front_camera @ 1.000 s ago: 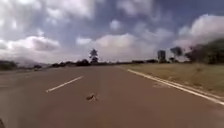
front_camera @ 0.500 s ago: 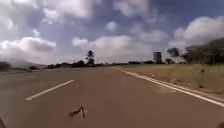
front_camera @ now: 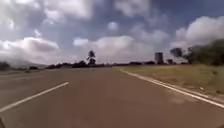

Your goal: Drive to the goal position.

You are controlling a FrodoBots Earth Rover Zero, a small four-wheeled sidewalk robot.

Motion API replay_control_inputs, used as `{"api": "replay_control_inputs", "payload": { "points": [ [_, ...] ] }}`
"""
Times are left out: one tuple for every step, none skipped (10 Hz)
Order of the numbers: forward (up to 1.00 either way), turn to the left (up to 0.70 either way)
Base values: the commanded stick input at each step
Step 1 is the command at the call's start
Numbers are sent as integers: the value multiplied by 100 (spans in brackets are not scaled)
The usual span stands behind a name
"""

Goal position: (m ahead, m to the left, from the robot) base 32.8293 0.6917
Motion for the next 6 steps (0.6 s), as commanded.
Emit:
{"api": "replay_control_inputs", "payload": {
  "points": [
    [100, 0],
    [100, 0],
    [100, 0],
    [100, 0],
    [100, 0],
    [100, 0]
  ]
}}
